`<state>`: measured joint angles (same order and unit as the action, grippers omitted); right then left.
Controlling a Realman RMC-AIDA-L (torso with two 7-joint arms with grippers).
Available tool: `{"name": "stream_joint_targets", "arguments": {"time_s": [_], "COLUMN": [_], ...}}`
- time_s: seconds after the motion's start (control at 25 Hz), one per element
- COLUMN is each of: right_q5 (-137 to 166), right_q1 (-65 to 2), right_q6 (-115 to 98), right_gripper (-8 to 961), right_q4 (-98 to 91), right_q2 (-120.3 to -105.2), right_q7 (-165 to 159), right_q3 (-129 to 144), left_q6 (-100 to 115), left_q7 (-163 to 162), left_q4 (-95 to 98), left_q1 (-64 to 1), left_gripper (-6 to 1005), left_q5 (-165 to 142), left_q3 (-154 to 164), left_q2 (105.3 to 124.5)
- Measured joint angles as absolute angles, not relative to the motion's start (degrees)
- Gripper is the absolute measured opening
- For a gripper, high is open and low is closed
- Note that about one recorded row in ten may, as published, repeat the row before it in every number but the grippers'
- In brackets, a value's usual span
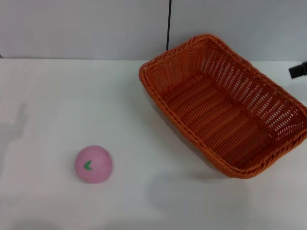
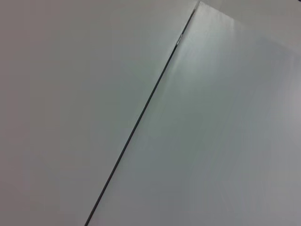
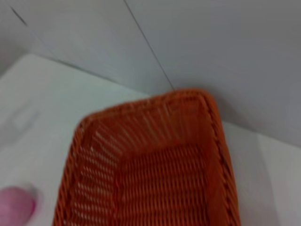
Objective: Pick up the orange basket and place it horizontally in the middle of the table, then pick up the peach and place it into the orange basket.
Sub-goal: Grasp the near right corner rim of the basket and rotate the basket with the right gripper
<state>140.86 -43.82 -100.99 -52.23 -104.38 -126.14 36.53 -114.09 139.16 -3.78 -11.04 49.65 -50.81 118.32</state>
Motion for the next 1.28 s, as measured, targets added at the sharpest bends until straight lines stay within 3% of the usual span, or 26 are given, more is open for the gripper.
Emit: {"name": "stream_joint_targets", "arguments": {"time_s": [1.28], "right_q5": [147.9], "right_q1": [-44.8], "right_q6": [-91.4], "right_gripper": [571], "right_q4": [-48.1], "right_q2": [-110.20], "right_q7": [-128.3], "right_q3": [47.9], "left_q6": [-114.3], "left_q7": [139.0], "left_q4": [-3.8], "left_q1": [-9.6], "left_gripper": [803], "left_q5": [49.7], "left_q3": [-50.9], "left_q2": [118.22]}}
